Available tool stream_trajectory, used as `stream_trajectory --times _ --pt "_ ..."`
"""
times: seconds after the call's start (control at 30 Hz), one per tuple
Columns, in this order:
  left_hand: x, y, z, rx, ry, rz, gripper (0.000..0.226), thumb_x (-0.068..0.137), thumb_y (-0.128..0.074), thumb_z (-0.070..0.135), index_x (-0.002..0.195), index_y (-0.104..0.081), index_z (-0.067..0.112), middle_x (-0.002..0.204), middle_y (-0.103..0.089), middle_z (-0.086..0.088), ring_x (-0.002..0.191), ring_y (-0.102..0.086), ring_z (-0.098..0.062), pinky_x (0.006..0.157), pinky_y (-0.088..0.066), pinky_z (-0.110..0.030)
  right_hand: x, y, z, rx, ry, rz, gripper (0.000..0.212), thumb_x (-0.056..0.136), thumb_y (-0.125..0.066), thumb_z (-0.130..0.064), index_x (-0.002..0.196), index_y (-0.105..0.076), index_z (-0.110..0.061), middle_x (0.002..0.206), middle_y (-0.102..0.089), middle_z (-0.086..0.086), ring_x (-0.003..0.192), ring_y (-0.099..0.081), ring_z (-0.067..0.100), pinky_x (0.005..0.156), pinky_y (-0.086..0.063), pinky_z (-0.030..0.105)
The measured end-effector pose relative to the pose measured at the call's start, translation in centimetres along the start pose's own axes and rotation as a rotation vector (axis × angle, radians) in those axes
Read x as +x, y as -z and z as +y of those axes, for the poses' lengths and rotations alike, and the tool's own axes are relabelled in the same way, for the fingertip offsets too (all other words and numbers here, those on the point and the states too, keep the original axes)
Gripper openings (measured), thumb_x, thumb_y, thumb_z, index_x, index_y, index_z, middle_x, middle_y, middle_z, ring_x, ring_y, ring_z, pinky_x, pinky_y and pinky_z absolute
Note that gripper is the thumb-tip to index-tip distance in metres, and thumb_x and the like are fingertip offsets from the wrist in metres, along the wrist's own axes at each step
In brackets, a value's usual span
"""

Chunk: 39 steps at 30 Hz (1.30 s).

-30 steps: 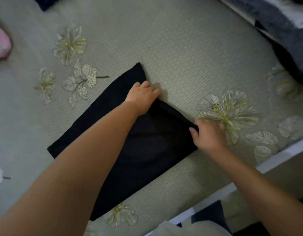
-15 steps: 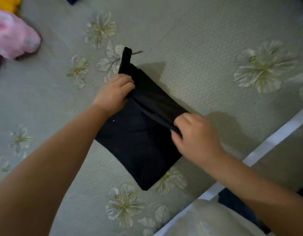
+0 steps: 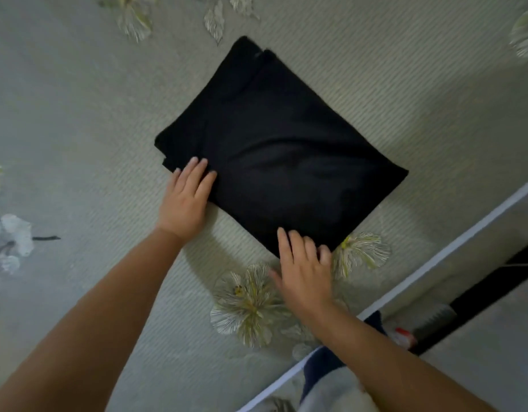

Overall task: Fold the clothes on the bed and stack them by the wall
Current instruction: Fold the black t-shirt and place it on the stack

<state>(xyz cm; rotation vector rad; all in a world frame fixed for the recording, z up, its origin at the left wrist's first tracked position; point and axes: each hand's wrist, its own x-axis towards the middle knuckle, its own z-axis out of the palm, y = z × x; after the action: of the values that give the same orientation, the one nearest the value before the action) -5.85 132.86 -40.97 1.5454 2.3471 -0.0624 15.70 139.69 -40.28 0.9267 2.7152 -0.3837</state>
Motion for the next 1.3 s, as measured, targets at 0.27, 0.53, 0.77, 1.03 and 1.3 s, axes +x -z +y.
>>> stream_trajectory --times 0.27,0.53,0.77,1.03,1.3 --pt "1.6 -0.1 -0.6 0.294 -0.44 -0.086 0.045 0.09 -0.03 0.008 0.132 -0.044 -0.001 0.137 -0.045 -0.02 0.127 -0.043 -0.035 0.106 -0.029 -0.045 1.0 -0.2 0.1 -0.308 0.094 0.019 0.047 0.071 -0.05 -0.037 0.112 -0.067 -0.021 0.113 -0.068 -0.004 0.093 -0.065 0.009 0.081 -0.036 0.034" --pt "2.3 1.5 2.1 0.151 -0.273 0.056 0.033 0.066 -0.06 -0.011 0.098 -0.066 -0.012 0.099 -0.067 -0.027 0.086 -0.067 -0.041 0.069 -0.052 -0.054 2.5 4.5 3.4 -0.181 0.237 0.142 0.035 0.066 -0.045 -0.011 0.083 -0.075 -0.007 0.085 -0.074 0.004 0.063 -0.068 0.013 0.067 -0.055 0.027" --pt "5.5 11.8 6.6 0.186 -0.313 0.253 0.036 0.067 -0.045 -0.012 0.098 -0.063 -0.017 0.097 -0.066 -0.032 0.084 -0.066 -0.043 0.064 -0.054 -0.052 4.6 17.3 10.7 -0.14 0.28 0.36 0.031 0.06 -0.053 0.006 0.086 -0.068 0.013 0.084 -0.07 0.027 0.07 -0.071 0.033 0.06 -0.056 0.046" --pt "14.6 25.0 15.4 0.361 -0.266 0.089 0.058 0.098 -0.029 0.006 0.146 0.004 0.005 0.155 0.001 -0.012 0.143 -0.002 -0.022 0.114 -0.003 -0.027 6.1 30.9 20.5 -0.224 0.174 0.478 0.058 0.027 -0.08 0.02 0.083 -0.069 0.012 0.081 -0.07 0.026 0.067 -0.07 0.034 0.055 -0.054 0.046" --pt "30.4 37.0 24.7 0.392 -0.25 0.131 0.056 0.098 -0.029 0.009 0.147 -0.003 0.008 0.156 -0.003 -0.008 0.143 -0.009 -0.018 0.112 -0.015 -0.027 14.7 43.0 35.4 -0.161 0.135 0.562 0.056 0.042 -0.082 0.015 0.095 -0.066 0.013 0.093 -0.069 0.027 0.081 -0.07 0.034 0.064 -0.056 0.042"
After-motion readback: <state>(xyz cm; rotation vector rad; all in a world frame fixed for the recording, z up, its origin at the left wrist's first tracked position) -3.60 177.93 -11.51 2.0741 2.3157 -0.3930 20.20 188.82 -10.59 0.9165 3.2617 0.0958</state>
